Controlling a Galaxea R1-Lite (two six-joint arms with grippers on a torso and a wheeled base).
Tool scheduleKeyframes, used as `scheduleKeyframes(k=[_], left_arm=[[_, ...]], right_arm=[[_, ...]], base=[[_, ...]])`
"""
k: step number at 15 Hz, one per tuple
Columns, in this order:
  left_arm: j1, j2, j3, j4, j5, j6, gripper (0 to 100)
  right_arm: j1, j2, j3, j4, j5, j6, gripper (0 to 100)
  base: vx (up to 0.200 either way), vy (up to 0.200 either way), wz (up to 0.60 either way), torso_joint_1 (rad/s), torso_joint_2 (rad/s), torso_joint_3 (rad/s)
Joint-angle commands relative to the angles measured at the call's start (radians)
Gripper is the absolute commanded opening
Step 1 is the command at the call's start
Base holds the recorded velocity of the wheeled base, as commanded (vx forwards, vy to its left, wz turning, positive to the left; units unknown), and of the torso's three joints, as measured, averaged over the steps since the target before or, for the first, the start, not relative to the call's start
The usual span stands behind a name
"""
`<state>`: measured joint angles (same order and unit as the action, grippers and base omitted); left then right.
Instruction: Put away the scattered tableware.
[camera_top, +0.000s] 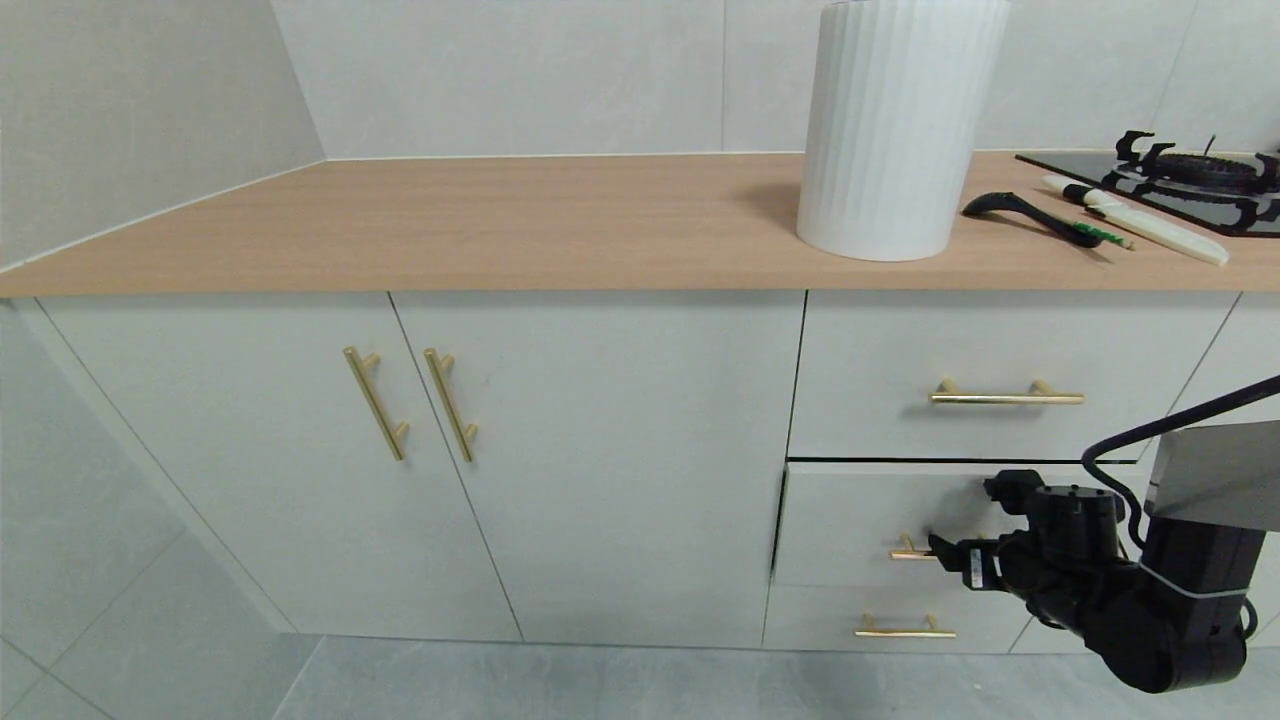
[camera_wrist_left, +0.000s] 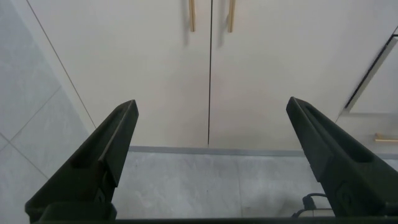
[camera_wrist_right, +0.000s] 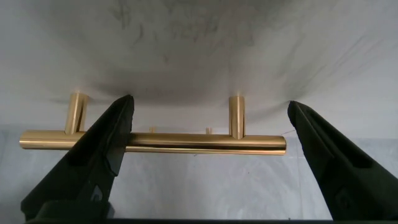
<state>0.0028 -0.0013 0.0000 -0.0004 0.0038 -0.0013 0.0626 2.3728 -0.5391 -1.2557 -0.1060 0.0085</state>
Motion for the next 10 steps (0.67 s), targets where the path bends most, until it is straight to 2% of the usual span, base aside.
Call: scheduleKeyframes(k=[1, 3, 4, 6, 9, 10], left_arm=[[0.0, 0.001, 0.0, 0.0, 0.001, 0.0, 100], [0.0, 0.001, 0.0, 0.0, 0.001, 0.0, 100], [0.0, 0.001, 0.0, 0.0, 0.001, 0.0, 100], [0.0, 0.001, 0.0, 0.0, 0.001, 0.0, 100], [0.0, 0.001, 0.0, -0.001, 0.001, 0.0, 100], [0.0, 0.001, 0.0, 0.0, 0.001, 0.0, 100]], right_arm=[[0.003, -0.044, 0.031, 0.036, 0.0, -0.018, 100], [0.016, -0.17, 0.09, 0.16, 0.011, -0.036, 100], [0.033, -0.299, 0.123, 0.283, 0.015, -0.068, 100], [0.06, -0.474, 0.143, 0.401, 0.019, -0.093, 100], [0.126, -0.75, 0.108, 0.639, 0.017, -0.091, 100], [0.135, -0.788, 0.102, 0.664, 0.017, -0.09, 100]], base=[[0.0, 0.0, 0.0, 0.0, 0.0, 0.0], [0.0, 0.0, 0.0, 0.0, 0.0, 0.0], [0.0, 0.0, 0.0, 0.0, 0.0, 0.0], [0.0, 0.0, 0.0, 0.0, 0.0, 0.0], [0.0, 0.0, 0.0, 0.0, 0.0, 0.0], [0.0, 0.0, 0.0, 0.0, 0.0, 0.0]])
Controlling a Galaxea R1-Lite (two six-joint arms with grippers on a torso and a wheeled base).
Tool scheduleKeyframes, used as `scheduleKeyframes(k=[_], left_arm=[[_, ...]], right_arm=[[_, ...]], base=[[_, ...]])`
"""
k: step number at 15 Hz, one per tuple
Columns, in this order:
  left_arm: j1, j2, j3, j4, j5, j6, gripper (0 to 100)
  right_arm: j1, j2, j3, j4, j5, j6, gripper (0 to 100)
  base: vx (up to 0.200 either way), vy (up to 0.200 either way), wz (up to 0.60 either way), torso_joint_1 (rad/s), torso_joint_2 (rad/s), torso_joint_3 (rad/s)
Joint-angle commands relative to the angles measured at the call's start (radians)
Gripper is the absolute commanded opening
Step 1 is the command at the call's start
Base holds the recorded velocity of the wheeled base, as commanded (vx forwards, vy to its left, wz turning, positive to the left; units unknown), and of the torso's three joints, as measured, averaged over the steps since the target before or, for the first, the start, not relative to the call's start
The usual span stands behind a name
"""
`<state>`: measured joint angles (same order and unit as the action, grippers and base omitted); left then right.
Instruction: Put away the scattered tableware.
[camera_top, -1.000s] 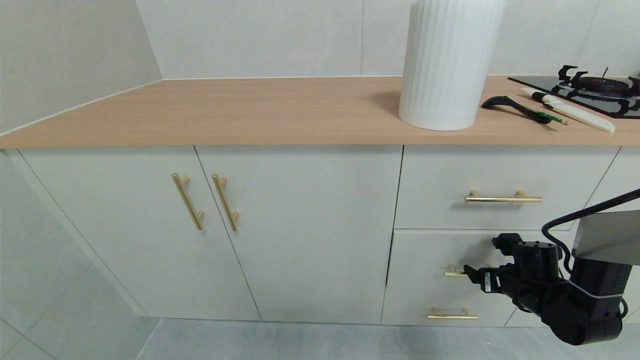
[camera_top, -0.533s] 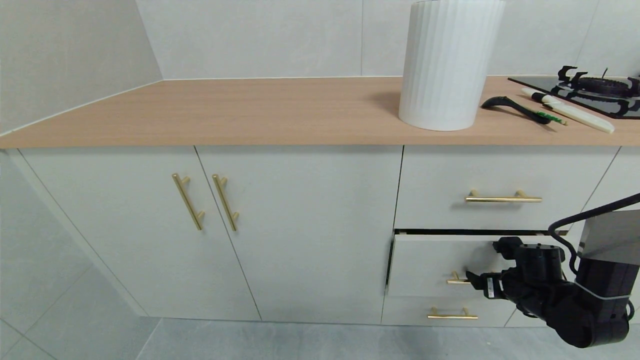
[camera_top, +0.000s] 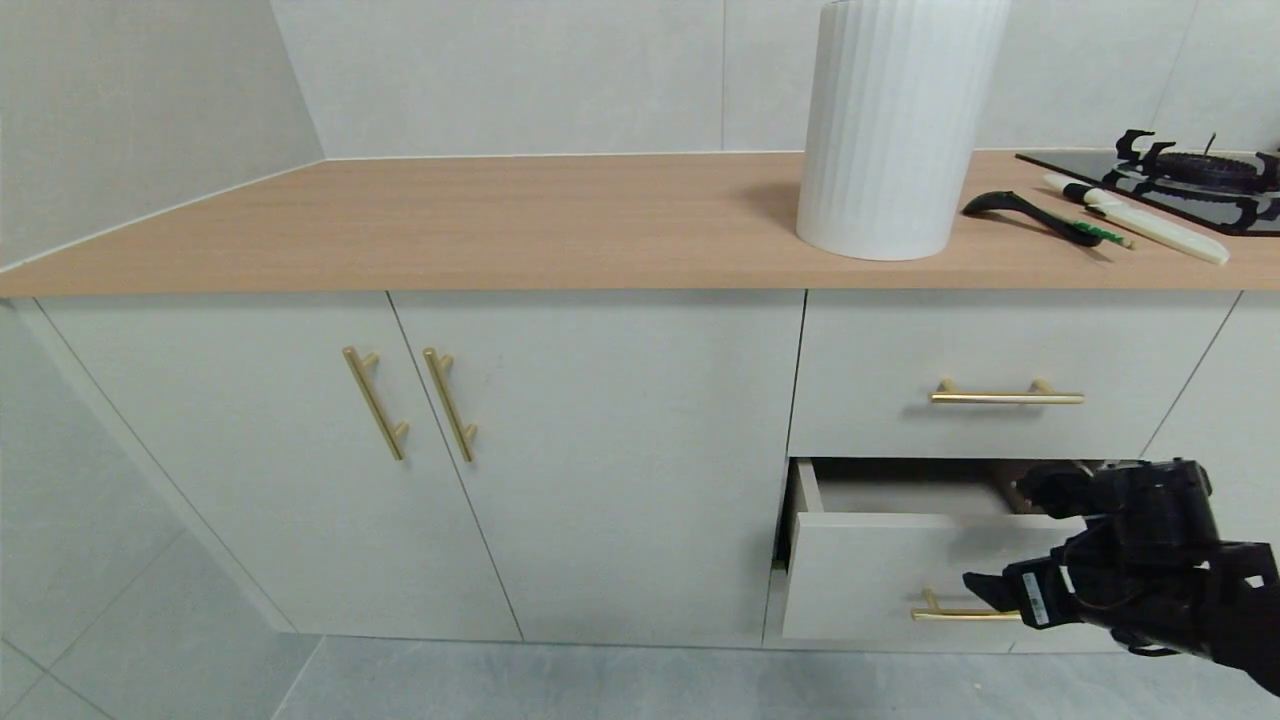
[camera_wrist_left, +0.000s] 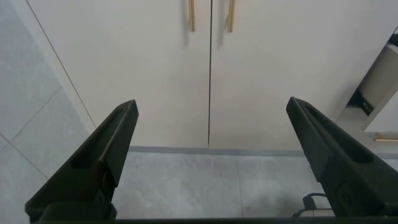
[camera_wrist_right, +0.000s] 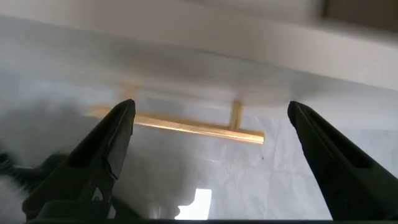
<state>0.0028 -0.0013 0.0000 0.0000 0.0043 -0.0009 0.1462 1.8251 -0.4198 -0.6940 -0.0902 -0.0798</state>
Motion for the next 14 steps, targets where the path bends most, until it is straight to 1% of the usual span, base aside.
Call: scheduleKeyframes(k=[1, 4, 5, 6, 8, 9, 14], left_arm=[[0.0, 0.001, 0.0, 0.0, 0.0, -0.001, 100], [0.0, 0.001, 0.0, 0.0, 0.0, -0.001, 100], [0.0, 0.001, 0.0, 0.0, 0.0, -0.001, 100], [0.0, 0.001, 0.0, 0.0, 0.0, -0.001, 100], [0.0, 0.001, 0.0, 0.0, 0.0, -0.001, 100], [0.0, 0.001, 0.0, 0.0, 0.0, -0.001, 100], [0.0, 0.001, 0.0, 0.0, 0.0, -0.001, 100]], right_arm=[[0.059, -0.28, -0.022, 0.107, 0.0, 0.0, 100], [0.059, -0.29, -0.034, 0.087, -0.002, 0.017, 100], [0.061, -0.282, -0.037, 0.061, 0.0, 0.068, 100], [0.061, -0.259, -0.037, 0.037, 0.001, 0.089, 100], [0.061, -0.145, -0.025, -0.081, -0.009, 0.095, 100], [0.061, -0.121, -0.022, -0.102, -0.013, 0.097, 100], [0.061, 0.111, -0.017, -0.328, -0.092, 0.13, 100]], base=[[0.0, 0.0, 0.0, 0.0, 0.0, 0.0], [0.0, 0.0, 0.0, 0.0, 0.0, 0.0], [0.0, 0.0, 0.0, 0.0, 0.0, 0.0], [0.0, 0.0, 0.0, 0.0, 0.0, 0.0], [0.0, 0.0, 0.0, 0.0, 0.0, 0.0], [0.0, 0.0, 0.0, 0.0, 0.0, 0.0], [0.0, 0.0, 0.0, 0.0, 0.0, 0.0]])
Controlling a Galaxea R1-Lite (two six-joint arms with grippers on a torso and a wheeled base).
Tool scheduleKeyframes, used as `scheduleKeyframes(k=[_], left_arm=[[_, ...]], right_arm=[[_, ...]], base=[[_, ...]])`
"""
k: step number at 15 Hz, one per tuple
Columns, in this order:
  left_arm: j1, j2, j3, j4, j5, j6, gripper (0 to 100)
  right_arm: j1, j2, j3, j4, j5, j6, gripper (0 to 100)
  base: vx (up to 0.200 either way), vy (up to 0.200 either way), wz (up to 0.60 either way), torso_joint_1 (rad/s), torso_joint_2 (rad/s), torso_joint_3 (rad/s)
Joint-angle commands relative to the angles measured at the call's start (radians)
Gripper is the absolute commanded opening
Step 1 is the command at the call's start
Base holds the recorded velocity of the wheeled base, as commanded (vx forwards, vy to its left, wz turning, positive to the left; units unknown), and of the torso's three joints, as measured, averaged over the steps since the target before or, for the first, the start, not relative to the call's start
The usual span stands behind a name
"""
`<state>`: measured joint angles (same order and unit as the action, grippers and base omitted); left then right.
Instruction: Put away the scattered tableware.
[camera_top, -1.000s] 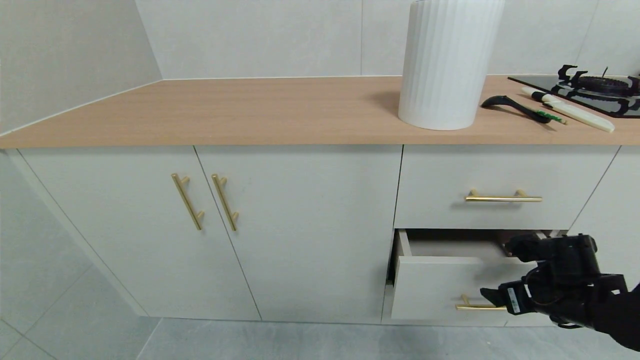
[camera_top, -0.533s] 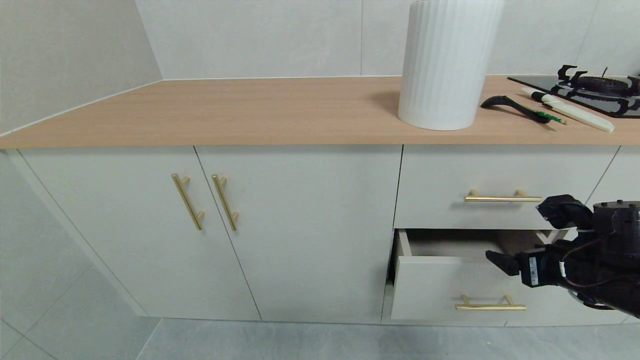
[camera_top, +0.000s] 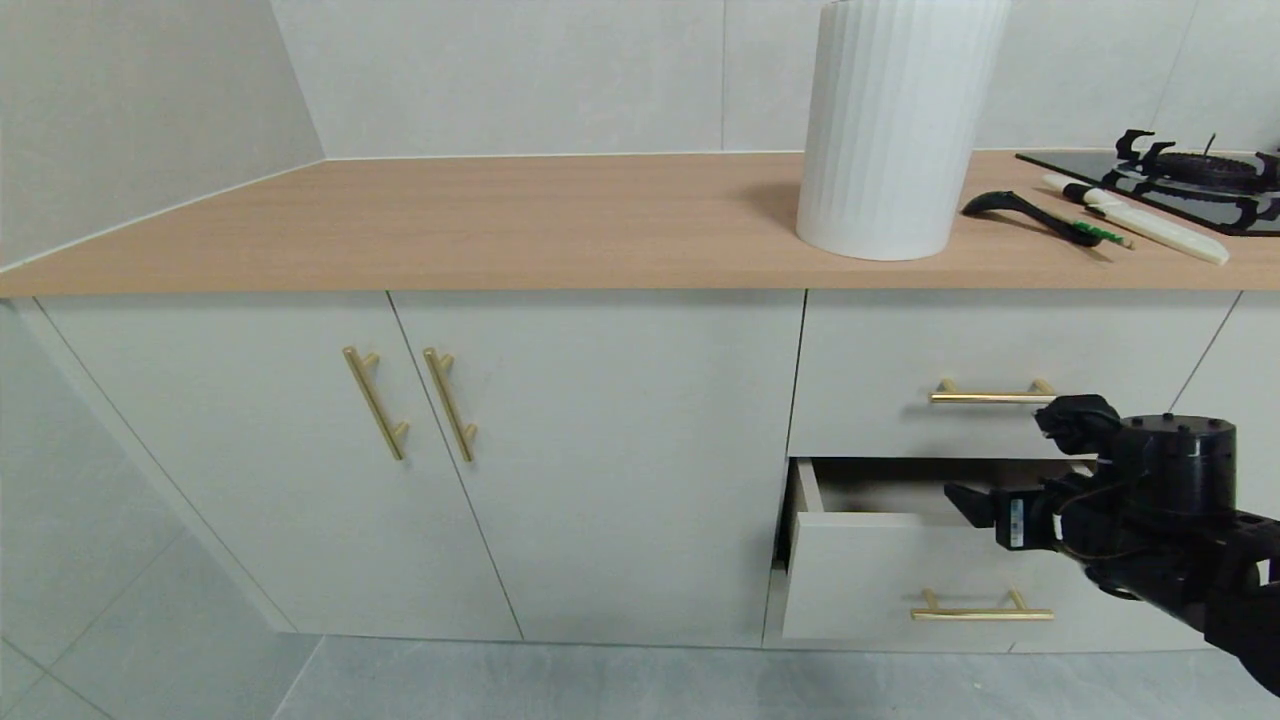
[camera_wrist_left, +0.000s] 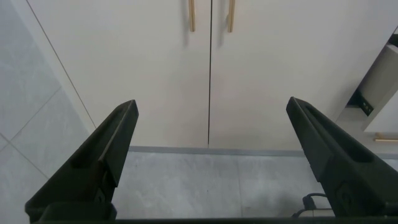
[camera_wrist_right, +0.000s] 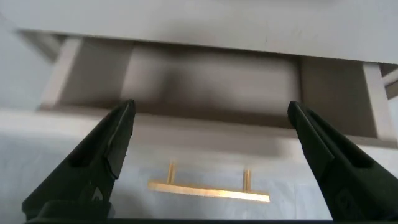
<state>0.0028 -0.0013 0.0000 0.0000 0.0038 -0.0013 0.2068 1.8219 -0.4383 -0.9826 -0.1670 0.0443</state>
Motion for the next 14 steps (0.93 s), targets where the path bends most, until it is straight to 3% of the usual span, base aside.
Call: scheduleKeyframes(k=[1, 4, 14], left_arm=[[0.0, 0.001, 0.0, -0.002, 0.001, 0.0, 100], [0.0, 0.001, 0.0, 0.0, 0.001, 0.0, 100], [0.0, 0.001, 0.0, 0.0, 0.001, 0.0, 100]], right_arm=[[0.0, 0.145, 0.001, -0.077, -0.023, 0.013, 100], [0.0, 0.217, 0.001, -0.157, -0.045, 0.023, 100], [0.002, 0.158, 0.032, -0.15, -0.045, 0.014, 100]], base=[[0.0, 0.0, 0.0, 0.0, 0.0, 0.0], [0.0, 0.0, 0.0, 0.0, 0.0, 0.0], [0.0, 0.0, 0.0, 0.0, 0.0, 0.0]])
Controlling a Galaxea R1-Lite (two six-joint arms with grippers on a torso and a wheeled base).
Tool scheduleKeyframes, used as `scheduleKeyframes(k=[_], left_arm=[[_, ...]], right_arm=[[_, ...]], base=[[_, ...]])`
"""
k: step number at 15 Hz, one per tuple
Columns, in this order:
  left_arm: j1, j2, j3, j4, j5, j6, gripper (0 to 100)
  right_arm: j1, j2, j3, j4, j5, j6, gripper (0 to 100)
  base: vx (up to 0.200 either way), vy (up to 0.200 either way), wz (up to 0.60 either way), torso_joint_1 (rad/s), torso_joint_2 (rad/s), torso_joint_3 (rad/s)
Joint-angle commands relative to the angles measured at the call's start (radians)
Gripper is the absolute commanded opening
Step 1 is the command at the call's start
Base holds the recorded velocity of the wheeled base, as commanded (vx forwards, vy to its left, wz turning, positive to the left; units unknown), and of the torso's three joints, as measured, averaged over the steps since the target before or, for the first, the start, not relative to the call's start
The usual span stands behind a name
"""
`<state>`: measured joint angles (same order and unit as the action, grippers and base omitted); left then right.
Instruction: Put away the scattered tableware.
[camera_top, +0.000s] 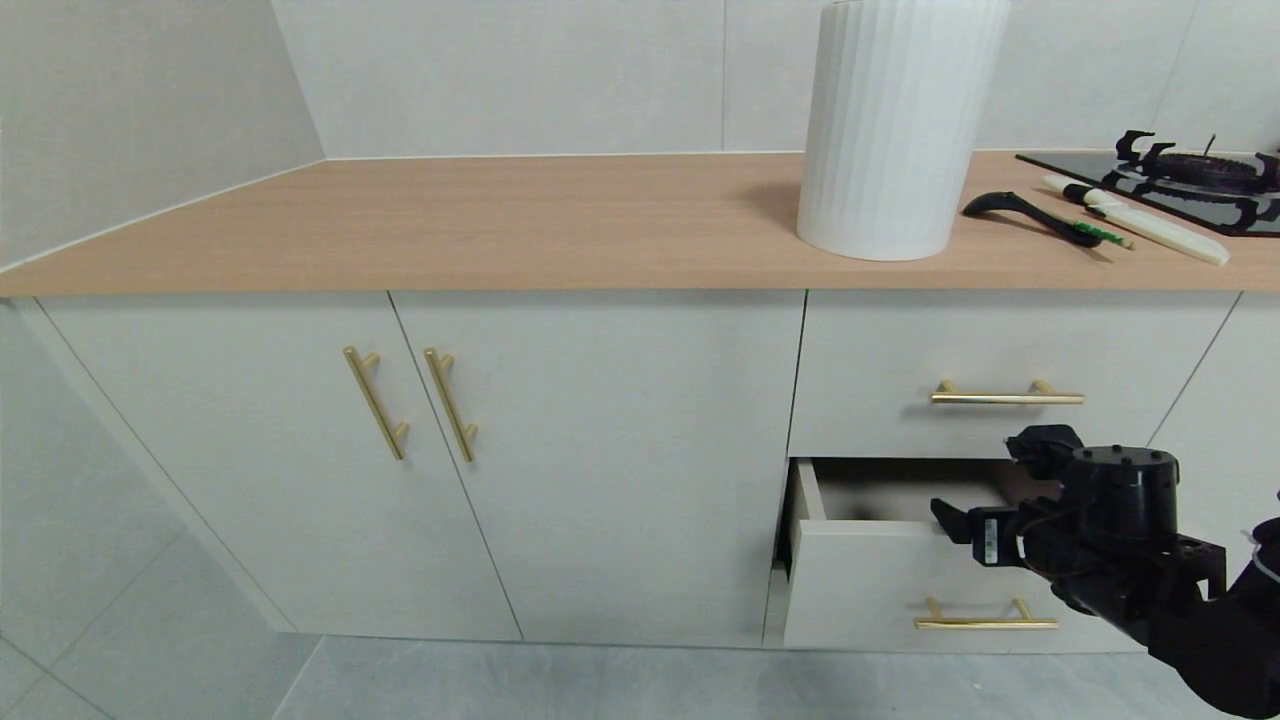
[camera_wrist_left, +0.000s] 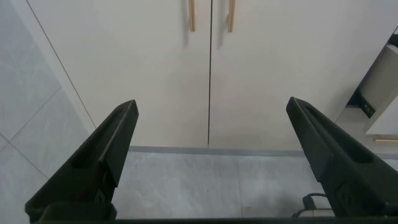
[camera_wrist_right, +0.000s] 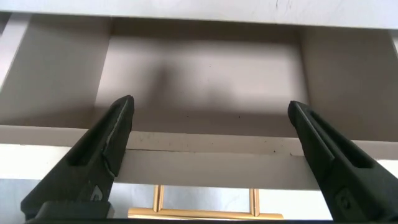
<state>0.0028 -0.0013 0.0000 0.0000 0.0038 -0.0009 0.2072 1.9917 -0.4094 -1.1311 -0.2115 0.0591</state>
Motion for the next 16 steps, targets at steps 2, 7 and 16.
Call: scheduleKeyframes(k=[2, 7, 16], left_arm=[[0.0, 0.001, 0.0, -0.002, 0.001, -0.001, 100], [0.0, 0.001, 0.0, -0.002, 0.001, -0.001, 100], [0.0, 0.001, 0.0, 0.0, 0.001, -0.001, 100]], right_arm=[[0.001, -0.014, 0.004, 0.013, 0.0, -0.002, 100], [0.011, -0.074, 0.006, 0.12, 0.003, -0.004, 100], [0.032, -0.133, 0.0, 0.269, 0.007, -0.004, 100]], base=[[0.0, 0.0, 0.0, 0.0, 0.0, 0.0], [0.0, 0.0, 0.0, 0.0, 0.0, 0.0], [0.0, 0.0, 0.0, 0.0, 0.0, 0.0]])
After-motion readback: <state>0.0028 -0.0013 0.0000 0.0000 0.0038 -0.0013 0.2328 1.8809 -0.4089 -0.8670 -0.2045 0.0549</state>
